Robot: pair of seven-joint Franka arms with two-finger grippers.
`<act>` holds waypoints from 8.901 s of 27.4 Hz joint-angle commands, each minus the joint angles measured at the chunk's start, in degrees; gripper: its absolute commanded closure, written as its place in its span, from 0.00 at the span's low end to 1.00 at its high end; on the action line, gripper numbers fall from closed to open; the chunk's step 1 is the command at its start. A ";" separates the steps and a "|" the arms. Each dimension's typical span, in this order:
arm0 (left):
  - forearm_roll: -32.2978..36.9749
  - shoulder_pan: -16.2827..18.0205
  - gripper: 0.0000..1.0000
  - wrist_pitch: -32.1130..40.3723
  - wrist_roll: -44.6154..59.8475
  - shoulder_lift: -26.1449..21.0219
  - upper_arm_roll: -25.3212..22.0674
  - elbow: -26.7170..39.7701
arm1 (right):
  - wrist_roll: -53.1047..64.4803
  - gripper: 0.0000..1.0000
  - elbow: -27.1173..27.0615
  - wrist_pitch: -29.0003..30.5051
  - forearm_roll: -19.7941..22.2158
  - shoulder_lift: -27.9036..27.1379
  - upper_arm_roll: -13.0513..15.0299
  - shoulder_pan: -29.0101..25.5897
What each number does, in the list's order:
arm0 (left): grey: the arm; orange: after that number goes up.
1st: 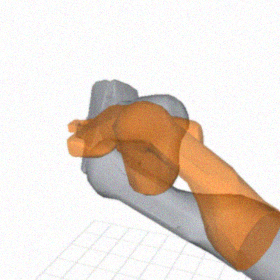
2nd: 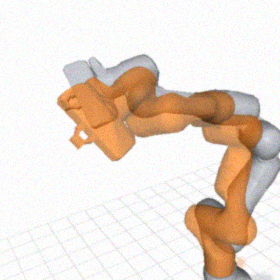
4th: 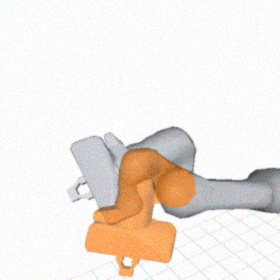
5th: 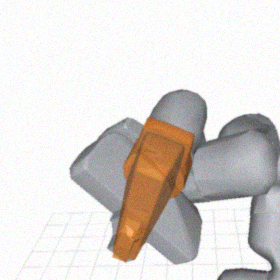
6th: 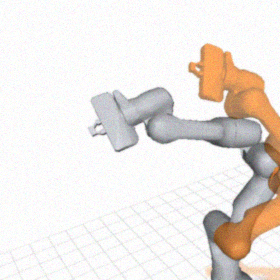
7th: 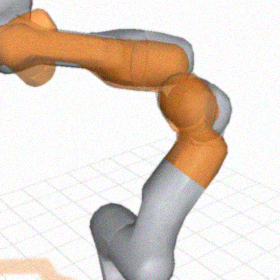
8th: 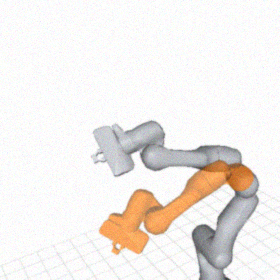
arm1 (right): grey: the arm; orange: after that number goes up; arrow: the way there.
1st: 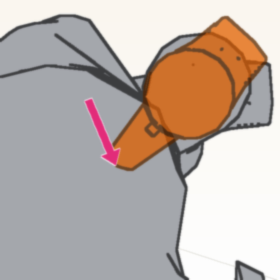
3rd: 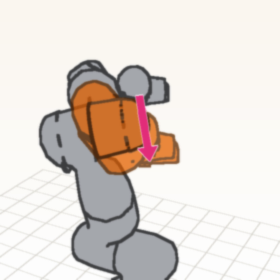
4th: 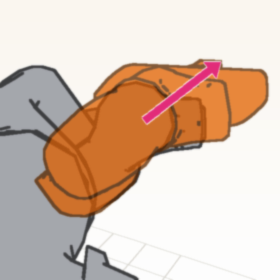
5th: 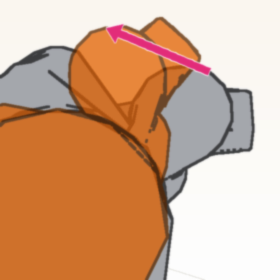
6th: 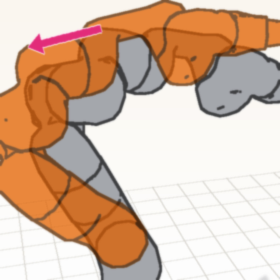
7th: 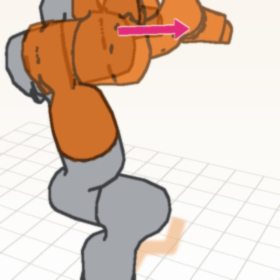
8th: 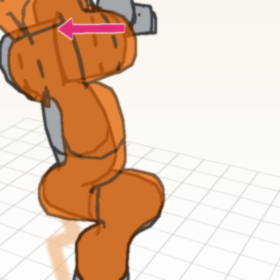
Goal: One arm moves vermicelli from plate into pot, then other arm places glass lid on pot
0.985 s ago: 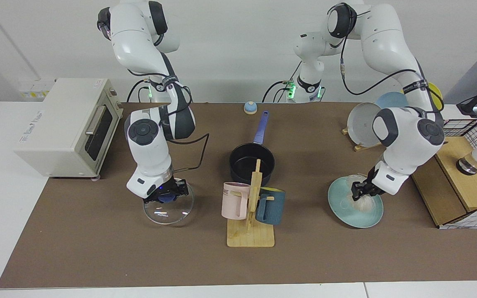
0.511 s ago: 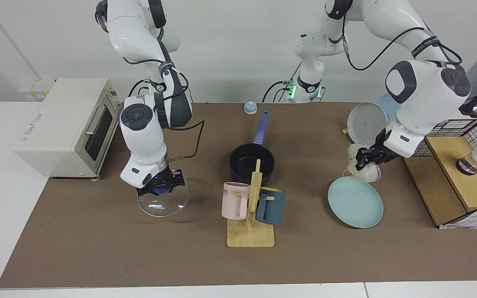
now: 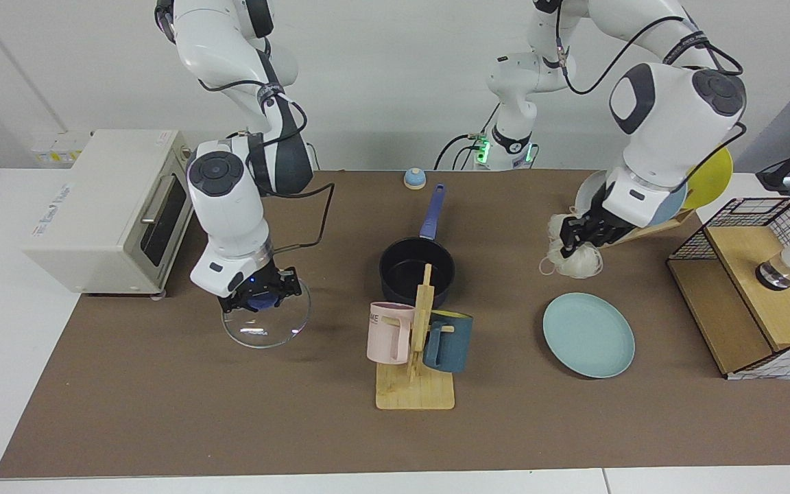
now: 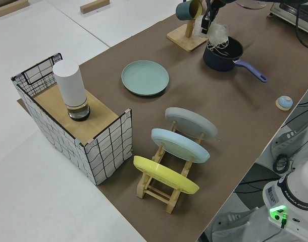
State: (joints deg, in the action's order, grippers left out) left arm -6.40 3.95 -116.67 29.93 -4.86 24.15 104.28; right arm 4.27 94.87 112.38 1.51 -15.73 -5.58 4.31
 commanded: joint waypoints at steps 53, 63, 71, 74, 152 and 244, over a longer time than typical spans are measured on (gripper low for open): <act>10.70 -1.49 0.00 -1.73 14.98 -13.86 8.72 -8.20 | 4.25 1.00 16.84 4.96 -7.49 14.76 -1.28 -0.18; 10.09 4.57 0.00 12.85 5.94 -12.99 7.58 -17.87 | -5.31 1.00 16.76 5.39 -7.22 14.85 -6.72 -0.09; 4.64 12.49 0.00 22.52 -10.14 -7.02 4.42 -19.29 | -17.44 1.00 15.27 6.10 -3.36 13.18 -13.84 -0.09; 2.97 11.79 0.00 25.08 -16.12 -5.34 -0.85 -19.29 | -22.45 1.00 13.51 6.01 -2.22 11.78 -16.30 0.00; 5.52 4.93 0.00 19.37 -32.66 7.76 -15.98 -5.40 | -50.85 1.00 -10.75 3.90 18.53 -16.79 -23.60 9.67; 5.52 4.67 0.00 19.37 -32.66 7.76 -15.98 -5.40 | -7.80 0.00 -5.40 -10.16 -2.56 5.88 5.30 7.03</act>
State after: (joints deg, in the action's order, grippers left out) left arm -1.41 9.24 -97.77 -2.54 2.35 8.62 98.91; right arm -10.80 84.78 103.15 2.74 -14.50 -4.52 11.41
